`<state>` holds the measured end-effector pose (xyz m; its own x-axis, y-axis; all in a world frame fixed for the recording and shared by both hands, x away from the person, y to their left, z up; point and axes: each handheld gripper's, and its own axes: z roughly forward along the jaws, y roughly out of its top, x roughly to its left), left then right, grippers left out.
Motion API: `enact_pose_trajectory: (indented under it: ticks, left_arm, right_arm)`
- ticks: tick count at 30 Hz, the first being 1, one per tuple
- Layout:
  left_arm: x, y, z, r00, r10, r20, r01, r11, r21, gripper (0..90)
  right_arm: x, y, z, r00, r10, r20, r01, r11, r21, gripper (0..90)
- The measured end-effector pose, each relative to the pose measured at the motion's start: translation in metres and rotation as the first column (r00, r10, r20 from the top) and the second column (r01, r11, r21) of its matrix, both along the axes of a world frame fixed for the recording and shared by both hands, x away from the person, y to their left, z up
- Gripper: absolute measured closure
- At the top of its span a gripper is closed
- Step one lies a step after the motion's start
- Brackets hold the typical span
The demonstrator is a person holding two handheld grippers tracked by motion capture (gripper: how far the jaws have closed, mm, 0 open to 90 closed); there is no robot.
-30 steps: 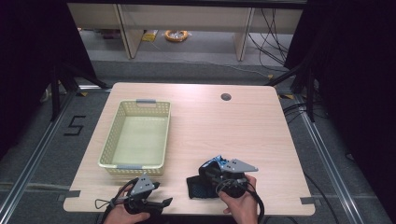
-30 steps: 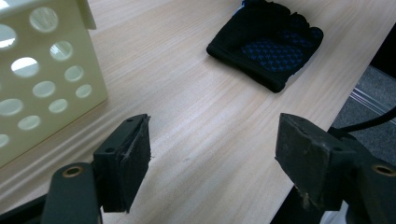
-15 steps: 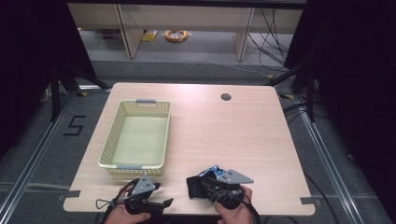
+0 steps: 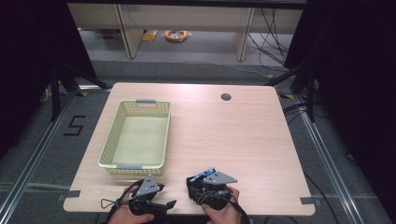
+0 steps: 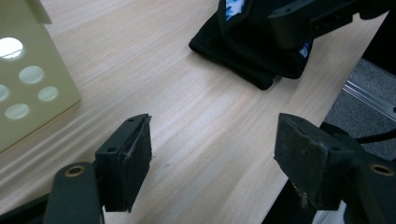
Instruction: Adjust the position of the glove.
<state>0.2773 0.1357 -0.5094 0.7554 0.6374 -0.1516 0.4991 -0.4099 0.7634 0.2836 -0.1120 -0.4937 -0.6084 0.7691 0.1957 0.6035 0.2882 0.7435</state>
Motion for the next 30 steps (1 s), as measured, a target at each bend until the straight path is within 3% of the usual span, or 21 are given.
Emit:
enact_pose_trajectory:
  ticks: [2,3,4,6,8,9,10,13,14,15,16,17,20,21,22,24,25,27,28,29,30]
  left_arm:
    - [0.001,0.001,0.001,1.0000,-0.004,0.005,0.004,1.0000,0.008,27.3]
    - [0.000,-0.001,0.001,0.9996,0.024,-0.015,-0.024,0.9995,-0.020,27.4]
    - [0.002,0.002,0.002,1.0000,0.006,0.005,-0.006,0.9999,0.013,27.6]
    - [0.003,0.002,0.003,1.0000,-0.005,-0.003,0.005,1.0000,0.002,27.9]
    - [0.004,-0.001,0.003,0.9999,0.009,-0.012,-0.009,0.9995,-0.030,28.4]
    - [0.006,-0.004,0.004,0.9997,0.021,-0.011,-0.021,0.9987,-0.047,28.7]
    - [0.007,-0.006,0.004,0.9997,0.021,-0.011,-0.022,0.9986,-0.048,29.3]
    - [0.012,-0.013,0.006,0.9998,-0.008,-0.018,0.007,0.9996,-0.026,31.7]
    - [0.014,-0.019,0.005,1.0000,0.001,-0.009,-0.002,0.9991,-0.042,32.4]
    - [0.017,-0.022,0.007,0.9997,-0.025,0.002,0.025,0.9992,-0.030,33.4]
    - [0.019,-0.024,0.008,0.9994,-0.034,0.005,0.034,0.9994,-0.006,34.6]
    - [0.022,-0.033,0.008,0.9996,-0.027,-0.004,0.027,0.9987,-0.043,35.6]
    - [0.030,-0.041,0.011,0.9985,-0.054,0.011,0.054,0.9983,-0.021,40.2]
    - [0.033,-0.044,0.009,0.9985,-0.051,0.018,0.051,0.9984,-0.026,41.6]
    - [0.034,-0.046,0.009,0.9990,-0.044,0.009,0.044,0.9989,-0.017,42.7]
    - [0.039,-0.049,0.007,0.9975,-0.066,0.023,0.067,0.9977,-0.009,44.3]
    - [0.041,-0.050,0.006,0.9968,-0.076,0.023,0.076,0.9971,0.003,46.6]
    - [0.043,-0.052,0.004,0.9970,-0.076,0.014,0.076,0.9971,0.007,47.1]
    - [0.043,-0.052,0.003,0.9971,-0.076,0.007,0.076,0.9971,0.005,47.4]
    - [0.045,-0.053,0.003,0.9958,-0.090,0.018,0.090,0.9958,0.013,48.3]
    - [0.045,-0.053,0.003,0.9959,-0.091,0.004,0.091,0.9957,0.019,49.4]
  right_arm:
    - [0.000,-0.002,0.003,0.9999,0.000,-0.013,0.000,1.0000,0.008,50.2]
    - [-0.001,-0.002,0.004,0.9998,0.007,-0.020,-0.006,0.9991,0.041,50.2]
    - [-0.001,-0.006,0.008,0.9999,0.017,-0.003,-0.017,0.9987,0.049,50.3]
    - [0.000,-0.014,0.017,0.9989,0.033,0.034,-0.034,0.9980,0.053,50.4]
    - [0.002,-0.028,0.025,0.9976,0.023,0.065,-0.024,0.9997,0.008,51.9]
    - [0.003,-0.032,0.027,0.9987,0.010,0.051,-0.010,0.9999,-0.007,52.8]
    - [0.006,-0.042,0.029,0.9992,-0.009,0.040,0.009,0.9999,-0.009,55.3]
    - [0.019,-0.065,0.026,0.9994,-0.002,0.036,0.005,0.9972,-0.075,56.4]
    - [0.023,-0.072,0.023,0.9992,0.006,0.039,-0.003,0.9969,-0.078,56.7]
    - [0.024,-0.076,0.023,0.9999,-0.016,-0.004,0.016,0.9972,-0.072,56.8]
    - [0.026,-0.080,0.021,0.9998,-0.019,-0.006,0.019,0.9971,-0.074,57.1]
    - [0.026,-0.083,0.020,0.9998,-0.021,-0.005,0.020,0.9958,-0.089,57.4]
    - [0.026,-0.087,0.018,0.9998,-0.004,-0.018,0.003,0.9961,-0.088,58.0]
    - [0.024,-0.087,0.018,0.9987,-0.022,-0.045,0.018,0.9966,-0.080,58.1]
    - [0.025,-0.087,0.015,0.9994,-0.006,-0.035,0.003,0.9966,-0.082,58.2]
    - [0.025,-0.085,0.012,0.9970,0.013,-0.077,-0.020,0.9960,-0.087,58.1]
    - [0.024,-0.082,0.009,0.9958,-0.009,-0.091,0.004,0.9985,-0.054,57.9]
    - [0.026,-0.081,0.005,0.9901,0.019,-0.139,-0.026,0.9986,-0.047,57.6]
    - [0.027,-0.080,0.000,0.9922,0.023,-0.122,-0.029,0.9988,-0.041,58.0]
    - [0.027,-0.077,-0.002,0.9907,0.016,-0.135,-0.022,0.9989,-0.042,60.2]
    - [0.027,-0.076,-0.005,0.9890,0.028,-0.145,-0.036,0.9982,-0.048,61.2]
